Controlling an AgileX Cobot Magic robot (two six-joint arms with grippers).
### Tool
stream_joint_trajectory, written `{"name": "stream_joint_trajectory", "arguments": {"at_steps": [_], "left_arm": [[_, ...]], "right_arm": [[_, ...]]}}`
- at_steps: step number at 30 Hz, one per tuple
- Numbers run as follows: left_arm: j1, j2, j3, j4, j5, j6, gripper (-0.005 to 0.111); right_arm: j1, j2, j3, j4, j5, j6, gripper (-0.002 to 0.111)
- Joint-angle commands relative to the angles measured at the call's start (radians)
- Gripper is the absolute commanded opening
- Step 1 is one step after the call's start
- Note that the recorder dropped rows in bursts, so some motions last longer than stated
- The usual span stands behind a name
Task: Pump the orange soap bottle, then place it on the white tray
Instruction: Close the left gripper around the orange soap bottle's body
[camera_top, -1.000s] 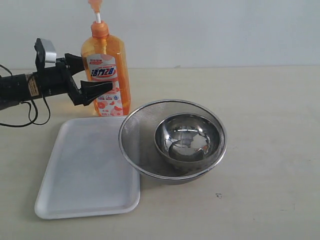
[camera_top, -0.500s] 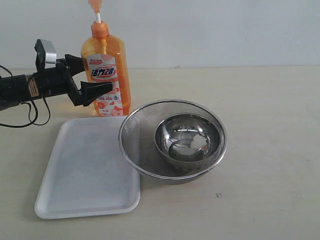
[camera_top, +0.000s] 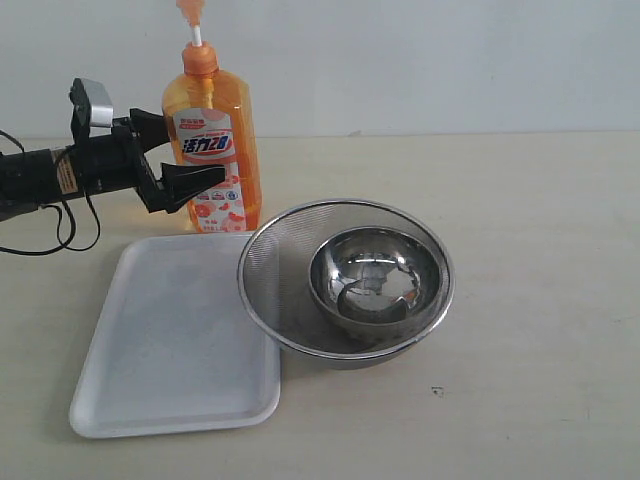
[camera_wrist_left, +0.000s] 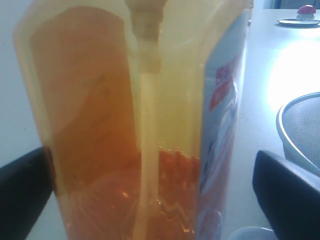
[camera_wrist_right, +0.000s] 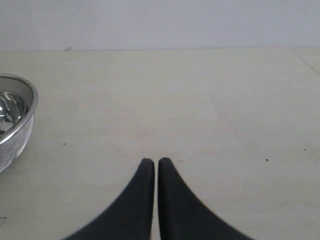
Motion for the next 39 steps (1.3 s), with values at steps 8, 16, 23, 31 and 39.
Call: {"name": "stream_joint_trajectory", "arguments": {"at_steps": [8, 16, 23, 31, 39], "left_arm": [[-0.042, 0.001, -0.007, 0.002, -0.009, -0.001, 0.102], [-0.053, 0.001, -0.007, -0.002, -0.009, -0.001, 0.102], [-0.053, 0.001, -0.007, -0.071, -0.009, -0.024, 0.080], [-0.053, 0.001, -0.007, -0.064, -0.009, -0.030, 0.005], [-0.033, -0.001, 0.018, -0.212, 0.114, -0.057, 0.005]], "right_arm": [[-0.002, -0.004, 0.000, -0.005, -0.011, -0.003, 0.000], [-0.002, -0.004, 0.000, -0.005, -0.011, -0.003, 0.000], [-0.002, -0.004, 0.000, -0.005, -0.011, -0.003, 0.000], [-0.002, -0.004, 0.000, -0.005, -0.011, -0.003, 0.000], [-0.002, -0.004, 0.000, -0.005, -0.011, -0.003, 0.000]]}}
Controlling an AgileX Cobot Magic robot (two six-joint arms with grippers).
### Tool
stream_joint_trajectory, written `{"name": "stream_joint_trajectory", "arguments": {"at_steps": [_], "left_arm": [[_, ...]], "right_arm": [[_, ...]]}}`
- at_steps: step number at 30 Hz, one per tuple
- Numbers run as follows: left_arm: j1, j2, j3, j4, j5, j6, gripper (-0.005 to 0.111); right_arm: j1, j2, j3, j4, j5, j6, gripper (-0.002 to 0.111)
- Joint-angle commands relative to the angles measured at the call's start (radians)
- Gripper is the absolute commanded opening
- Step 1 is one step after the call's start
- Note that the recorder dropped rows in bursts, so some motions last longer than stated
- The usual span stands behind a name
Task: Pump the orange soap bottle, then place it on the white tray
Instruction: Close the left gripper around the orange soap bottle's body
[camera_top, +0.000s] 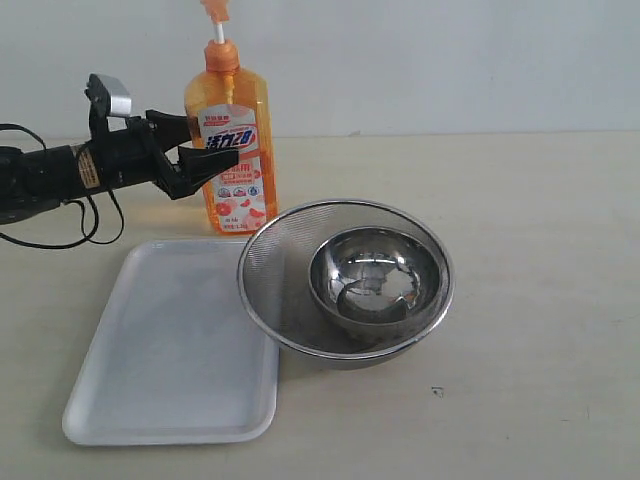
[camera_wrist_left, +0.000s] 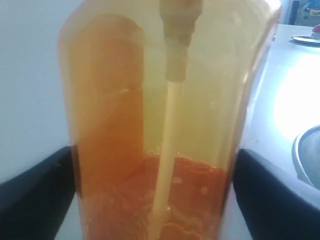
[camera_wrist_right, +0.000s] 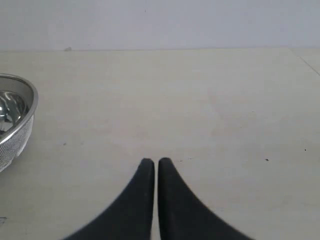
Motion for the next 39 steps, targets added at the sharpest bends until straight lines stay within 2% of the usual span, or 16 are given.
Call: {"name": "stream_joint_trajectory", "arguments": {"at_steps": [1, 7, 10, 13, 15, 18, 27, 29, 35, 39], "left_arm": [[0.026, -0.005, 0.026, -0.110, 0.052, -0.010, 0.005], [0.044, -0.035, 0.066, -0.120, 0.054, 0.045, 0.005], [0.044, -0.064, 0.105, -0.143, 0.073, 0.148, 0.005], [0.037, -0.103, 0.189, -0.313, 0.109, 0.258, 0.005], [0.037, -0.112, 0.220, -0.369, 0.090, 0.306, 0.005], [0.031, -0.114, 0.247, -0.390, 0.068, 0.357, 0.005], [0.028, -0.114, 0.255, -0.358, -0.005, 0.357, 0.006], [0.028, -0.114, 0.255, -0.356, -0.005, 0.354, 0.014], [0.028, -0.114, 0.255, -0.358, -0.010, 0.319, 0.050], [0.028, -0.114, 0.255, -0.359, -0.010, 0.316, 0.063]], "right_arm": [[-0.002, -0.004, 0.000, -0.005, -0.011, -0.003, 0.000], [-0.002, -0.004, 0.000, -0.005, -0.011, -0.003, 0.000], [-0.002, -0.004, 0.000, -0.005, -0.011, -0.003, 0.000], [-0.002, -0.004, 0.000, -0.005, -0.011, -0.003, 0.000], [-0.002, -0.004, 0.000, -0.005, -0.011, -0.003, 0.000], [-0.002, -0.004, 0.000, -0.005, -0.011, -0.003, 0.000], [-0.002, -0.004, 0.000, -0.005, -0.011, -0.003, 0.000], [-0.002, -0.004, 0.000, -0.005, -0.011, -0.003, 0.000], [-0.002, -0.004, 0.000, -0.005, -0.011, -0.003, 0.000], [-0.002, -0.004, 0.000, -0.005, -0.011, -0.003, 0.000]]}}
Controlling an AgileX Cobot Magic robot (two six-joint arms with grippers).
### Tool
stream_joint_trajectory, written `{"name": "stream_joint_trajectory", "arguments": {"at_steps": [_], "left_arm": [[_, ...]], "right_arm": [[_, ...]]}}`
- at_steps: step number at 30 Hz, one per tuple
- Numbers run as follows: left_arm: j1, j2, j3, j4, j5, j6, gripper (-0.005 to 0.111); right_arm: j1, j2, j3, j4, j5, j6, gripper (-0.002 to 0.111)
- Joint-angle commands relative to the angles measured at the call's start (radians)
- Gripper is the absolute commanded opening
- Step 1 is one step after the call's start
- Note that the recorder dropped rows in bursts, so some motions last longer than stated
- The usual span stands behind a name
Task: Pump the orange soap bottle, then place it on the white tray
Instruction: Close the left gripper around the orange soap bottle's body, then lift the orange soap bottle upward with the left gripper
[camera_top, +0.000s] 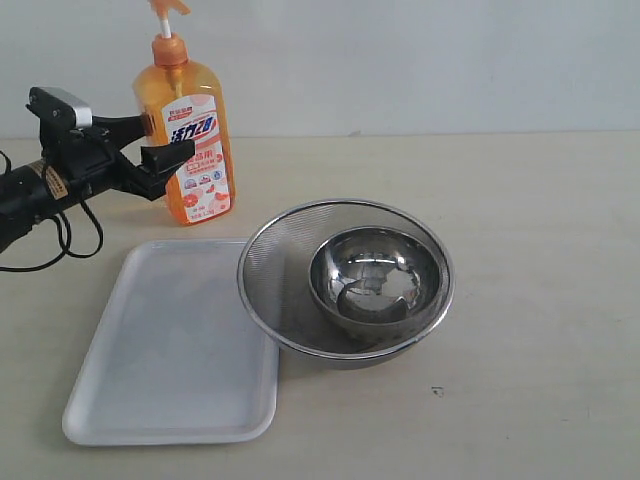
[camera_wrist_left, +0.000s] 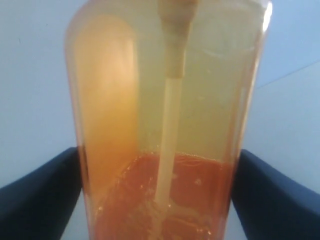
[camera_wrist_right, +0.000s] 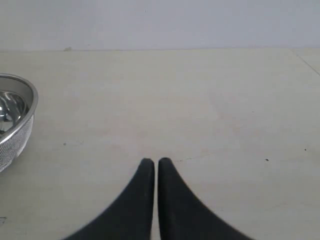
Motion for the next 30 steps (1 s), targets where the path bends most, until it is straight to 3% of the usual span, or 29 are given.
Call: {"name": "stream_joint_trajectory", "arguments": {"at_steps": [1, 11, 18, 30], "left_arm": [[-0.007, -0.014, 0.003, 0.004, -0.057, -0.008, 0.066], [-0.007, -0.014, 0.003, -0.011, -0.097, -0.008, 0.085], [-0.007, -0.014, 0.003, -0.094, -0.097, -0.008, 0.088], [-0.025, -0.001, -0.030, -0.082, -0.095, -0.008, 0.088]], "right_arm": [[-0.002, -0.004, 0.000, -0.005, -0.011, -0.003, 0.000], [-0.002, -0.004, 0.000, -0.005, -0.011, -0.003, 0.000], [-0.002, -0.004, 0.000, -0.005, -0.011, -0.003, 0.000], [-0.002, -0.004, 0.000, -0.005, -0.011, -0.003, 0.000]]}}
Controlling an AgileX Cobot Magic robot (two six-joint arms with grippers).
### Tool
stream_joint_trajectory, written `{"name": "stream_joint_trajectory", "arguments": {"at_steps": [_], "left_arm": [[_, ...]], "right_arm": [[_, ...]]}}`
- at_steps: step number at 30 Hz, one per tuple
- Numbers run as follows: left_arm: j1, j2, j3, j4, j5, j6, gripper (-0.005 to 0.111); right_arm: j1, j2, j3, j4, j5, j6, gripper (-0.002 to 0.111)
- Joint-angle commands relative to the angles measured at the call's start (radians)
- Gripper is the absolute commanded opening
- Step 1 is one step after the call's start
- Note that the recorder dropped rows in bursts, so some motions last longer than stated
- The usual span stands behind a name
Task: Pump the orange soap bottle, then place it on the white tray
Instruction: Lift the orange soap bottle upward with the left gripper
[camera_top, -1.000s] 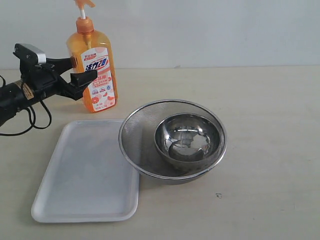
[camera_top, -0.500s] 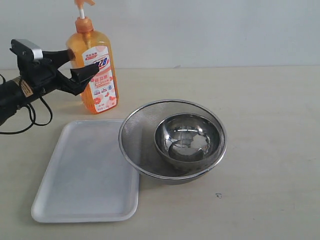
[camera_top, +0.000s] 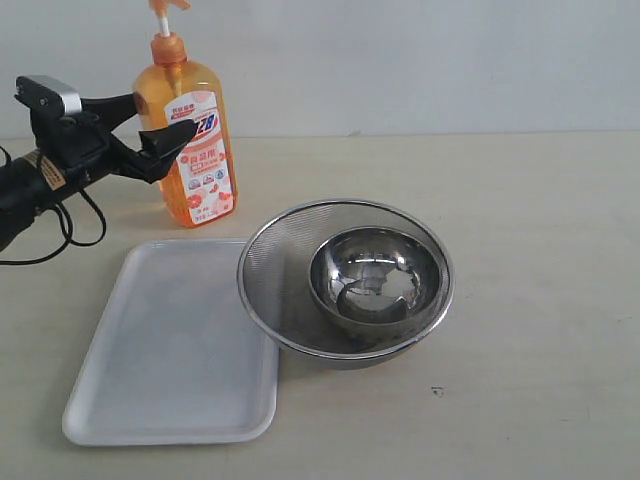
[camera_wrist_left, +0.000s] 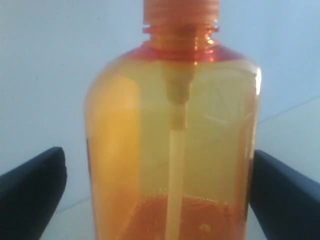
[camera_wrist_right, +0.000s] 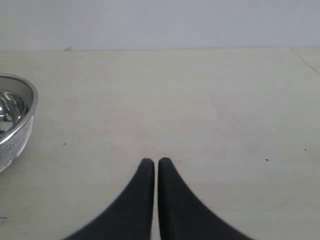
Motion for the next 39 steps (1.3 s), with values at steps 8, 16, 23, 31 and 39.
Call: {"name": "stream_joint_trajectory", "arguments": {"at_steps": [8, 16, 23, 31, 39], "left_arm": [[-0.051, 0.028, -0.055, -0.019, -0.006, -0.006, 0.088], [-0.059, 0.083, -0.114, -0.061, -0.013, -0.006, 0.088], [-0.065, 0.090, -0.148, -0.068, -0.007, -0.014, 0.088], [-0.080, 0.115, -0.186, -0.068, 0.043, -0.014, 0.088], [-0.082, 0.153, -0.229, -0.073, 0.043, -0.018, 0.088]], "right_arm": [[-0.002, -0.004, 0.000, -0.005, -0.011, -0.003, 0.000], [-0.002, -0.004, 0.000, -0.005, -0.011, -0.003, 0.000], [-0.002, -0.004, 0.000, -0.005, -0.011, -0.003, 0.000], [-0.002, -0.004, 0.000, -0.005, -0.011, -0.003, 0.000], [-0.002, -0.004, 0.000, -0.005, -0.011, -0.003, 0.000]]}}
